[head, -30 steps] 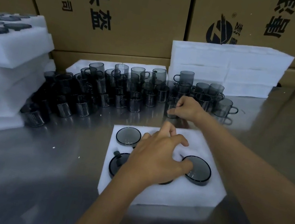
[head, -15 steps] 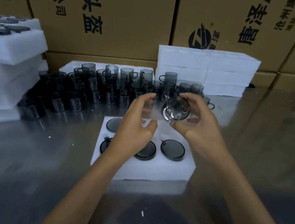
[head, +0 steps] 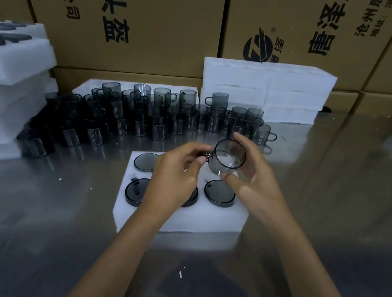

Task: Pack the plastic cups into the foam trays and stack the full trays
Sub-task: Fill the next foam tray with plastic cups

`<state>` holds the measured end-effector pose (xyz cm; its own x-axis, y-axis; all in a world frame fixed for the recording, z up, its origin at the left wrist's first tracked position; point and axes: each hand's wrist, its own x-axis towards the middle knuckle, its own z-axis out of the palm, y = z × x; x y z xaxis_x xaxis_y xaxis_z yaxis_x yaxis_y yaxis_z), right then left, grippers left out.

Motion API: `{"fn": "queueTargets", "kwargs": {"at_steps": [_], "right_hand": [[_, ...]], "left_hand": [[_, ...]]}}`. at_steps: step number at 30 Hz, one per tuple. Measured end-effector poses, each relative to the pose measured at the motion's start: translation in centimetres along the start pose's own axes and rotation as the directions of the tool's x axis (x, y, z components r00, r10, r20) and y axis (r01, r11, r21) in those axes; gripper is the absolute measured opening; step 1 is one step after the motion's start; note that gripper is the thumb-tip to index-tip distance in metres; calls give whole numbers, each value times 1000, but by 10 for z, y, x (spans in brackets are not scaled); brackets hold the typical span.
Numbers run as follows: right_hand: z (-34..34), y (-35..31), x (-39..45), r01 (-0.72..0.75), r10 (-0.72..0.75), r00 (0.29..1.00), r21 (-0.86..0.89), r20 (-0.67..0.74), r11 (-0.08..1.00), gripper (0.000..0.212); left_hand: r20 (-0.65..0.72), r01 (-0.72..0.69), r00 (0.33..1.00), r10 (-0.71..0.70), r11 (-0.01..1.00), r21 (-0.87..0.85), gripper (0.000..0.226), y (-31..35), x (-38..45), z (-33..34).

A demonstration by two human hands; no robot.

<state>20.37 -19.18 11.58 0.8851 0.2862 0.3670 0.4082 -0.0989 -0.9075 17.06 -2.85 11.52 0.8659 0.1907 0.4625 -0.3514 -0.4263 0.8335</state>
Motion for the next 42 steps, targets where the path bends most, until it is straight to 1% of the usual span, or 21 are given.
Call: {"fn": "queueTargets", "kwargs": {"at_steps": [3, 5, 7, 9, 11, 12, 13, 15, 17, 19, 21, 24, 25, 26, 29, 30, 34, 36, 38, 42], "right_hand": [[2, 4, 3, -29, 27, 997, -26, -69, 999, 68], [4, 5, 4, -10, 4, 994, -54, -113, 998, 66], [6, 6, 6, 12, -18, 989, -44, -149, 999, 70], [4, 8, 9, 4, -3, 990, 7, -141, 1000, 77], [2, 8, 12, -29, 34, 995, 56, -92, 998, 80], [1, 8, 14, -45, 51, 996, 87, -74, 995, 77], [0, 9, 16, -60, 69, 995, 134, -67, 989, 69], [-3, 8, 21, -104, 119, 992, 237, -51, 966, 48], [-3, 8, 25, -154, 161, 987, 242, -9, 958, 32], [-3, 8, 26, -206, 203, 979, 181, 33, 962, 27], [-4, 8, 26, -238, 236, 971, 140, 31, 961, 27], [-5, 10, 26, -281, 280, 960, 93, 19, 955, 31], [-6, 12, 26, -292, 291, 956, 76, 21, 953, 32], [-7, 13, 26, -302, 301, 953, 68, 23, 951, 34], [-10, 19, 26, -342, 341, 940, 88, 27, 936, 34], [-10, 21, 26, -351, 350, 936, 96, 28, 932, 34], [-9, 28, 28, -372, 374, 927, 117, 9, 921, 33], [-7, 31, 28, -381, 380, 924, 116, 27, 917, 32], [-7, 32, 27, -385, 383, 923, 111, 35, 916, 31], [-8, 32, 28, -378, 380, 925, 105, 5, 920, 27]], "left_hand": [[7, 8, 1000, -8, 1000, -12, 26, 0, 0, 0], [28, 0, 1000, 1, 1000, -19, 28, 2, 0, 0], [35, -21, 999, 23, 999, -37, 29, 3, 0, 1], [29, -31, 999, 33, 998, -55, 27, 4, 0, 3], [20, -31, 999, 32, 999, -44, 22, 5, 0, 5], [16, -29, 999, 29, 999, -33, 18, 4, 1, 6], [14, -18, 1000, 19, 999, -27, 15, 3, 1, 6], [16, 23, 1000, -23, 1000, -19, 11, 3, 2, 7], [17, 14, 1000, -15, 999, 46, 8, 2, 3, 8], [11, -65, 998, 64, 980, 189, 9, 1, 3, 9], [17, -94, 996, 93, 952, 291, 12, 0, 3, 10], [93, -102, 993, 77, 946, 307, 9, -1, 3, 9], [132, -110, 989, 73, 946, 305, 10, -1, 3, 8], [170, -118, 983, 68, 945, 304, 16, -1, 3, 8], [234, -130, 971, 58, 943, 305, 47, 1, 0, 6], [244, -126, 969, 52, 946, 300, 53, 2, -1, 5], [233, -97, 972, 30, 954, 283, 65, 2, -3, 3], [207, -83, 978, 20, 951, 299, 72, 2, -4, 3], [188, -81, 982, 18, 940, 331, 73, 2, -4, 4], [167, -65, 986, 1, 924, 376, 63, 2, -3, 5]]}}
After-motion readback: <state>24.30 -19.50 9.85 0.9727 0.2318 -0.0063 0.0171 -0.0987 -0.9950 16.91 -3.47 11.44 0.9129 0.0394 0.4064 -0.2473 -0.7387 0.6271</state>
